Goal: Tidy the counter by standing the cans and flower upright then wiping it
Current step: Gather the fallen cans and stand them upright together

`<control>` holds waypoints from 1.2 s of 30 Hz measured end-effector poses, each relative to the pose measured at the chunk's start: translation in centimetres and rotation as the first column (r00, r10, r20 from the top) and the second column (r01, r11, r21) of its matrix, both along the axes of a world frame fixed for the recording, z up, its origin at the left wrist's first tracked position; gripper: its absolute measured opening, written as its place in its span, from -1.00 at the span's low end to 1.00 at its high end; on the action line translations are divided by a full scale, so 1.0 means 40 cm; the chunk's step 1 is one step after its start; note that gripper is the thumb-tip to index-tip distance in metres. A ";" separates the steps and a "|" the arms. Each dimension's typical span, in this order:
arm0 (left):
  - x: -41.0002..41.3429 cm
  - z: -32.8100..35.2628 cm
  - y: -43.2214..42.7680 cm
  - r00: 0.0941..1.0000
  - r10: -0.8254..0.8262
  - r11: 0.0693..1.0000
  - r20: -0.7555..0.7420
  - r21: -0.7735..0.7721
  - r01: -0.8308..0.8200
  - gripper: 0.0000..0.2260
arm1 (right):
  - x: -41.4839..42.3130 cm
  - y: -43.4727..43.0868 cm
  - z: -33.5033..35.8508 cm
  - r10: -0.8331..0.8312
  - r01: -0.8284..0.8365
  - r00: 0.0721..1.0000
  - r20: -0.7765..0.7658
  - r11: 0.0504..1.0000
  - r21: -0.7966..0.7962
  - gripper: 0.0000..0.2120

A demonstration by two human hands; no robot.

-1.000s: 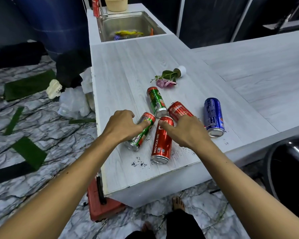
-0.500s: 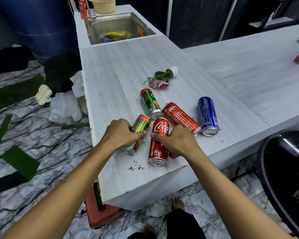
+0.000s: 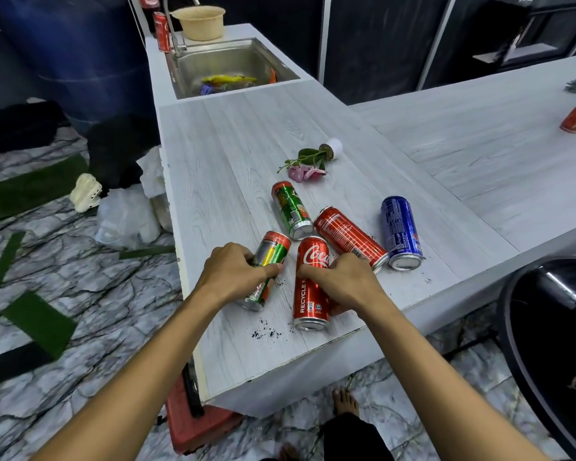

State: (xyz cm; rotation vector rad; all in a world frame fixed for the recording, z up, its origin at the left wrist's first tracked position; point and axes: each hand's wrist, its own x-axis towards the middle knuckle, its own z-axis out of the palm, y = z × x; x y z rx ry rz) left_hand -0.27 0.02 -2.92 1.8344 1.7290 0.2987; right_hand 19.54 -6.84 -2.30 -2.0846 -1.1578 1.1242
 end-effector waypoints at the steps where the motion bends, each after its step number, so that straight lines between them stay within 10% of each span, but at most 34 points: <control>1: -0.004 0.002 -0.006 1.000 0.004 1.000 0.027 0.002 -0.004 -0.57 | 0.001 -0.005 -0.001 0.012 -0.012 1.000 0.006 1.000 0.017 -0.60; 19: -0.041 0.043 -0.161 0.924 0.095 0.969 0.371 0.179 -0.171 -0.54 | -0.015 -0.074 0.022 0.059 -0.141 0.983 0.173 0.847 0.513 -0.41; 36: 0.057 0.128 -0.055 0.855 0.041 0.932 0.517 0.289 -0.219 -0.53 | 0.079 0.070 0.116 0.067 -0.156 0.985 0.158 0.734 0.662 -0.45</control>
